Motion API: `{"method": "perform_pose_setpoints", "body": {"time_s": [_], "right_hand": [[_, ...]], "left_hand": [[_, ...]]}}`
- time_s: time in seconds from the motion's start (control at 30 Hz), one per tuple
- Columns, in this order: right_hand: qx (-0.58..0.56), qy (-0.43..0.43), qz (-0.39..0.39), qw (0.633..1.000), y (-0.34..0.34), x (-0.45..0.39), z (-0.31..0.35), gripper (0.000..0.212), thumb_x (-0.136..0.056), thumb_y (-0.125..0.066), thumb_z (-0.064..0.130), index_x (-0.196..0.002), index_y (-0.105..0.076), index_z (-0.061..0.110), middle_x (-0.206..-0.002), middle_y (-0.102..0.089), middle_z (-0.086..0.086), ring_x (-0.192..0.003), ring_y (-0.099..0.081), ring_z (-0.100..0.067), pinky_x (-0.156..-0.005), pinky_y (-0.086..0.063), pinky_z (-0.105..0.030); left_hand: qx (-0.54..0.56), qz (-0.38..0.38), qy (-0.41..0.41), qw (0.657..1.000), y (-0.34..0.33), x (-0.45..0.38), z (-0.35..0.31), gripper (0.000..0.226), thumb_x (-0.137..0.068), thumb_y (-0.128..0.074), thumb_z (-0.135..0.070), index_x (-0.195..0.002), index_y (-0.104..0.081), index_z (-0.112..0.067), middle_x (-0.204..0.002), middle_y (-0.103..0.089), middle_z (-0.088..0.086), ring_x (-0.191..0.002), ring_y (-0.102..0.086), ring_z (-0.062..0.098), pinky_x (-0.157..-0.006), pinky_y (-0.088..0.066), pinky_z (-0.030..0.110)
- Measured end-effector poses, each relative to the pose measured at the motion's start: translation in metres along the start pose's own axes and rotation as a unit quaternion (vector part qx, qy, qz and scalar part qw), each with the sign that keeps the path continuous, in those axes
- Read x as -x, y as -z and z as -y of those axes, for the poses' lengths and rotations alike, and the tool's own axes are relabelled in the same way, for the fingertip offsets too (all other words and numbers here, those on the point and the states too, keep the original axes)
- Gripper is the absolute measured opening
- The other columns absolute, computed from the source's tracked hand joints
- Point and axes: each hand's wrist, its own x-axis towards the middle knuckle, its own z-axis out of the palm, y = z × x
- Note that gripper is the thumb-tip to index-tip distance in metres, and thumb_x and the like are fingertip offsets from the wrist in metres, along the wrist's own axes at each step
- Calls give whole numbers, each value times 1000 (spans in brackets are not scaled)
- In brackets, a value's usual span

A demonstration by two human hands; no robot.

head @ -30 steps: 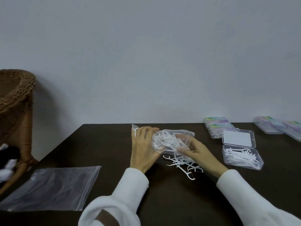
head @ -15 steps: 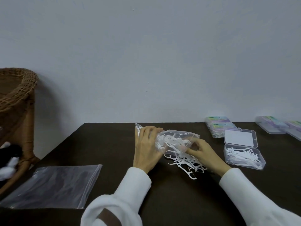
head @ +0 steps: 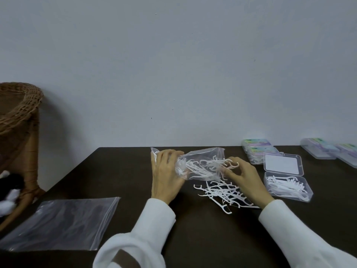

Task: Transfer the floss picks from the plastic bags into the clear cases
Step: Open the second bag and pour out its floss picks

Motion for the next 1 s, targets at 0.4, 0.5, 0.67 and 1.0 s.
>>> {"method": "perform_pose_setpoints", "body": {"time_s": [0.4, 0.5, 0.67, 1.0], "right_hand": [[97, -23, 23, 995, 13, -1, -9, 9, -85, -66, 17, -81, -62, 24, -73, -62, 9, -67, -57, -3, -61, -42, -6], [137, -32, 66, 988, 13, -1, -14, 12, -85, -66, 16, -82, -63, 27, -76, -62, 13, -76, -57, 1, -66, -40, -7], [170, -23, 100, 980, 14, 0, -12, 27, -78, -69, 12, -90, -65, 37, -92, -66, 18, -88, -58, 4, -80, -40, -12], [-31, -14, 103, 994, 7, 2, 9, 18, -91, -57, 19, -106, -59, 28, -114, -61, 13, -104, -57, 3, -84, -45, -13]], "left_hand": [[-47, -28, 88, 995, 8, -7, 15, 50, -67, -82, -25, -112, -62, -15, -111, -62, 7, -110, -52, 27, -104, -35, 56], [-27, -41, 115, 992, 9, -6, 15, 52, -69, -82, -25, -115, -62, -13, -116, -60, 9, -113, -50, 28, -107, -33, 53], [16, -45, 155, 987, 12, -8, 12, 55, -69, -82, -28, -118, -60, -13, -120, -58, 7, -117, -46, 25, -108, -31, 50], [95, -50, 125, 986, 7, -7, -4, 53, -63, -84, -22, -111, -63, -15, -106, -54, -5, -106, -46, 17, -100, -32, 29]]}}
